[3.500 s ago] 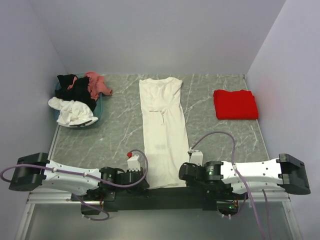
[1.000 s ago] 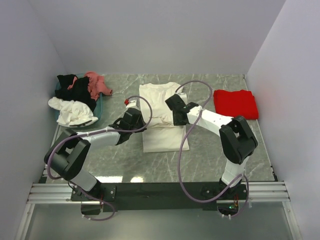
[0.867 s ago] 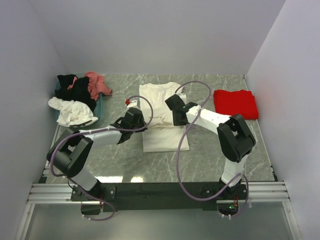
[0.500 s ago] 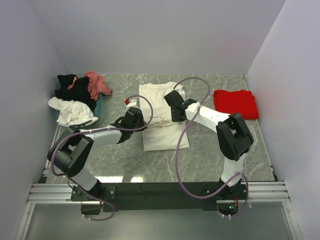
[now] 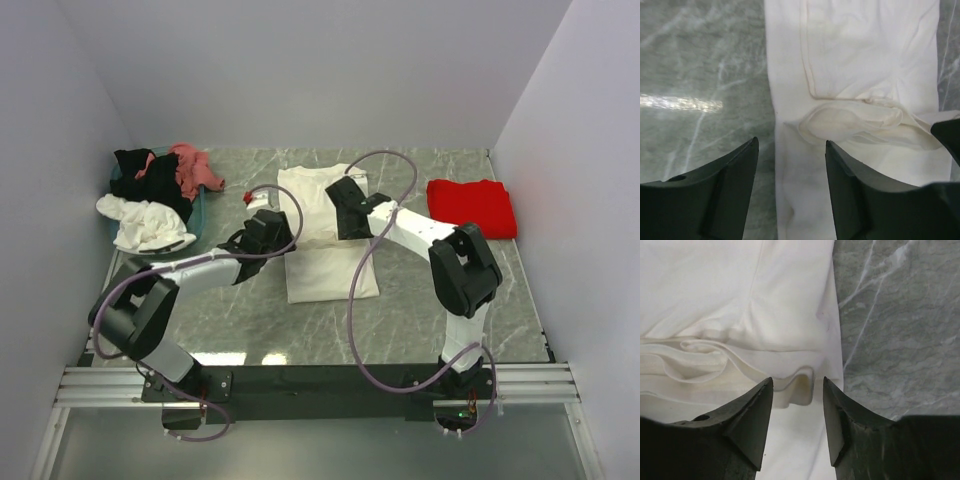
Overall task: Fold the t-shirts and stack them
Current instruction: Fold the tshirt
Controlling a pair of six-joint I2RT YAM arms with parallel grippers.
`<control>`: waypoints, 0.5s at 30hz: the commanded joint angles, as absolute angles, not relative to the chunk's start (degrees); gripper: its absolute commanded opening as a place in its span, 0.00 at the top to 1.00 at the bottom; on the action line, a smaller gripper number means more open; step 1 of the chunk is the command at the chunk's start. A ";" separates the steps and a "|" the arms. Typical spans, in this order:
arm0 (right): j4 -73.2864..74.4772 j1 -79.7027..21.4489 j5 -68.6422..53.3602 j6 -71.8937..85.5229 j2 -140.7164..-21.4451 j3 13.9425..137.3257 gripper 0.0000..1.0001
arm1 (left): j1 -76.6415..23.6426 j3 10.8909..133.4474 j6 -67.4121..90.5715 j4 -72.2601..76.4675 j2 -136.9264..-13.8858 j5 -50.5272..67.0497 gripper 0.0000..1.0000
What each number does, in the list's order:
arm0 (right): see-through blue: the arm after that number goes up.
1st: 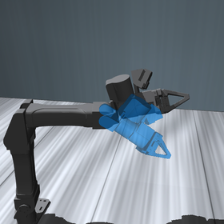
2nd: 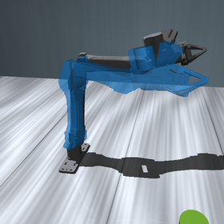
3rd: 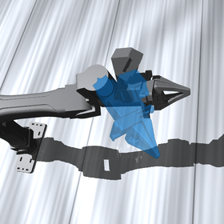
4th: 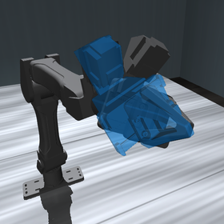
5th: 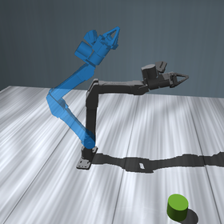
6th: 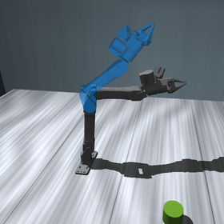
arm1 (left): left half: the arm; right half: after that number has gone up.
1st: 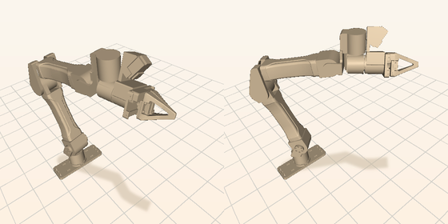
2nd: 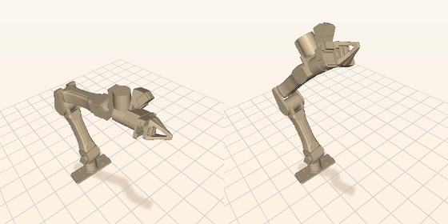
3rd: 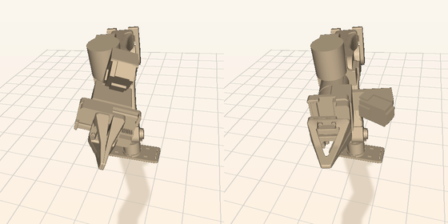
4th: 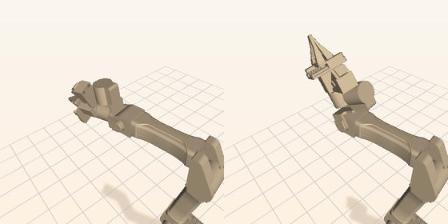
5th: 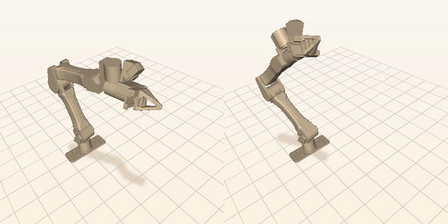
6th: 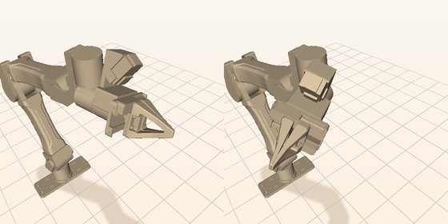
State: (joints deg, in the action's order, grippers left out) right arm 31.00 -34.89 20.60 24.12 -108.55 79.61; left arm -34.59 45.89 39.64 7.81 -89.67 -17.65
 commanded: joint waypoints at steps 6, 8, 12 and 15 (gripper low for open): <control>28.75 -34.45 18.47 25.48 -94.68 74.98 0.47 | -42.88 44.65 39.02 8.43 -77.09 -30.93 0.38; 27.87 -34.54 15.05 26.10 -93.00 72.18 0.47 | -47.26 44.30 39.90 9.92 -77.86 -31.38 0.38; 26.55 -34.54 11.96 27.16 -89.83 68.04 0.47 | -53.51 44.21 42.71 13.35 -82.77 -31.73 0.38; 25.58 -34.54 10.37 27.16 -89.73 66.27 0.47 | -55.98 44.74 44.81 15.29 -87.88 -30.24 0.38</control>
State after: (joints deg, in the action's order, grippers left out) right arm 27.73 -34.83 13.34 26.15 -90.45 68.01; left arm -54.61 45.12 41.85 12.25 -83.92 -29.80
